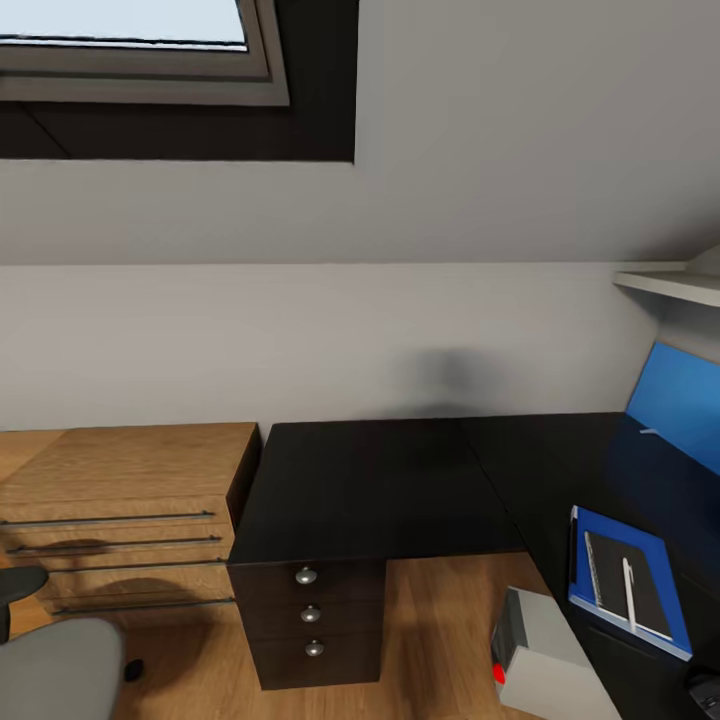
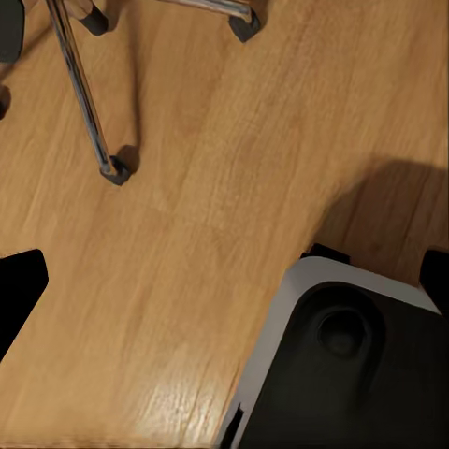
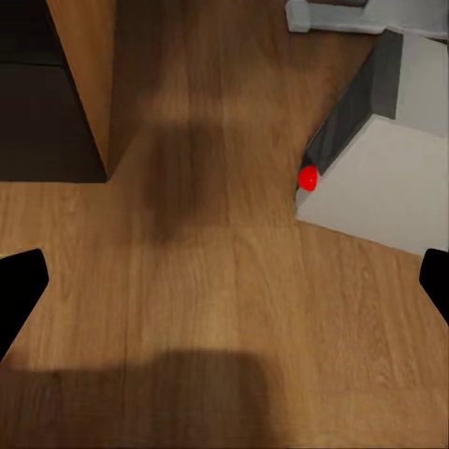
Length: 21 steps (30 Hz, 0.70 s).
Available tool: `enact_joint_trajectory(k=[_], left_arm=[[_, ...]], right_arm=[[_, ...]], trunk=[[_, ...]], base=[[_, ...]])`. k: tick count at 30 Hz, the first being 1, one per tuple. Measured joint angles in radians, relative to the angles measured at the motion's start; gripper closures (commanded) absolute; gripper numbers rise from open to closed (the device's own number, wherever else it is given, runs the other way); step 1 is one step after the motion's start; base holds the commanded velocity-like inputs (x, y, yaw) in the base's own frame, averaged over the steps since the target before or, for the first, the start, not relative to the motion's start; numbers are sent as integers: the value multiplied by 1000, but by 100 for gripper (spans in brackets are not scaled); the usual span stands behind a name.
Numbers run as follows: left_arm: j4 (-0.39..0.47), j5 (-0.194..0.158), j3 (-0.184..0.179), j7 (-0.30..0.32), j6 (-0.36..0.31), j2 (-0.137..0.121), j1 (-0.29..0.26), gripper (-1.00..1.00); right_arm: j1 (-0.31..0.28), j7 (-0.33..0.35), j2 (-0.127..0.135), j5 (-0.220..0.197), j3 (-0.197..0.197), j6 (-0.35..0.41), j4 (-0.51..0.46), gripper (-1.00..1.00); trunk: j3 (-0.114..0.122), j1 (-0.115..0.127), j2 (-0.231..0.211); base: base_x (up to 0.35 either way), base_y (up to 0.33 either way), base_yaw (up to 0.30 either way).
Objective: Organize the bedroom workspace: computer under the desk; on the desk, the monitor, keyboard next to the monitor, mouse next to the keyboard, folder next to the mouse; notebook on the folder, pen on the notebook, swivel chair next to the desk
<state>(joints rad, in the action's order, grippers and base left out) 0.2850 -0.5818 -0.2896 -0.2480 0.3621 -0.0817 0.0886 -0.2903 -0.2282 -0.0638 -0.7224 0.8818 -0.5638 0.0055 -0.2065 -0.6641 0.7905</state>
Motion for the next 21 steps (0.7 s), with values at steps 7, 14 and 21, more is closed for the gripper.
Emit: enact_joint_trajectory(k=[7, 14, 21], left_arm=[[-29, -28, 0, 13, 10, 0, 0, -100], [-32, -43, 1, 14, 25, 0, 0, -100], [-32, -46, -1, 14, 27, 0, 0, -100]], right_arm=[[4, 40, 30, -4, -1, -1, 15, -100], [8, 42, 38, -8, -1, -2, 15, -100], [17, 42, 38, -38, -1, -2, 15, -100]], trunk=[[22, 27, -49], [44, 53, -98], [66, 80, -147]], base=[[-7, 0, 0], [-235, 0, 0], [-331, 0, 1]])
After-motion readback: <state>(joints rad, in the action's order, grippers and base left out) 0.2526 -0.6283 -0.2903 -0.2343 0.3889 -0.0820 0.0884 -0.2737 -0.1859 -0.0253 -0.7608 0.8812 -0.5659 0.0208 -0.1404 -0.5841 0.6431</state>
